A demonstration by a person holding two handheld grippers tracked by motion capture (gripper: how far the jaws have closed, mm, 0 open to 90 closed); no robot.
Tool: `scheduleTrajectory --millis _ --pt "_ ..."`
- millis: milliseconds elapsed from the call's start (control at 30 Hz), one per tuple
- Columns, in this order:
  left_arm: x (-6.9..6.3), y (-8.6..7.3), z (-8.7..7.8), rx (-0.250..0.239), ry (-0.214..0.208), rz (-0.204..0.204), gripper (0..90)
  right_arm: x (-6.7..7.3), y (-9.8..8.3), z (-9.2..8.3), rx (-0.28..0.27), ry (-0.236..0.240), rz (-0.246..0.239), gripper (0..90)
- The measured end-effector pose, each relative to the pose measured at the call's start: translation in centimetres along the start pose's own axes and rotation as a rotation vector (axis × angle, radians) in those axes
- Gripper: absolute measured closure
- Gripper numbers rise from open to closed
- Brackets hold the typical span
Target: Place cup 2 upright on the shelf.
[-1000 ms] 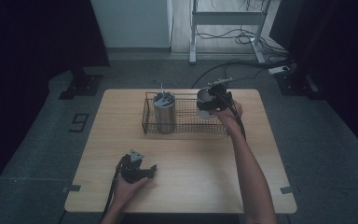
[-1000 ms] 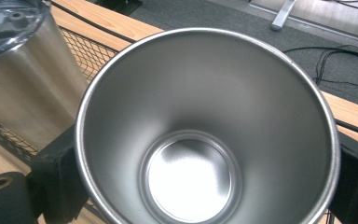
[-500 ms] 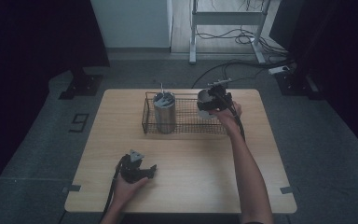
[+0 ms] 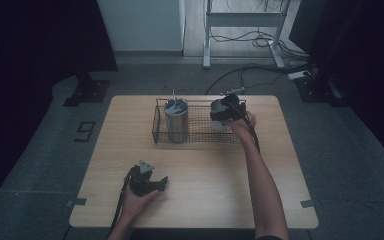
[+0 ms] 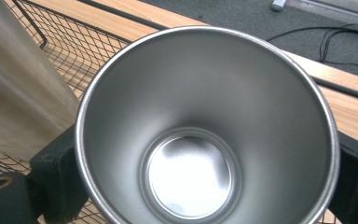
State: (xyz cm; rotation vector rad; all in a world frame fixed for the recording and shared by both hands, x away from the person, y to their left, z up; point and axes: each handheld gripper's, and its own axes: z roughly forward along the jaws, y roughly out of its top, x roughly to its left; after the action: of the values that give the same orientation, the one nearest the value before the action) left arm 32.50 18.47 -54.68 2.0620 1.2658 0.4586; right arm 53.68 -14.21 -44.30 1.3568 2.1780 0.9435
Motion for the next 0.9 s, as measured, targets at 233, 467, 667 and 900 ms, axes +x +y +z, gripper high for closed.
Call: scheduleTrajectory --millis 233,467,667,900 --pt "0.0 0.0 0.0 0.0 0.002 0.002 15.3 -0.2 -0.9 0.9 0.032 -0.009 0.004 7.0" --pt "0.0 0.0 0.0 -0.001 0.001 0.001 15.3 0.1 -1.4 1.8 0.067 -0.022 -0.012 7.0" --pt "0.0 0.0 0.0 -0.001 0.001 0.0 15.2 0.4 -1.6 2.5 0.116 -0.03 -0.019 6.9" --pt "0.0 0.0 0.0 0.0 0.001 0.001 15.2 0.4 -1.9 2.7 0.131 -0.045 0.009 6.4"
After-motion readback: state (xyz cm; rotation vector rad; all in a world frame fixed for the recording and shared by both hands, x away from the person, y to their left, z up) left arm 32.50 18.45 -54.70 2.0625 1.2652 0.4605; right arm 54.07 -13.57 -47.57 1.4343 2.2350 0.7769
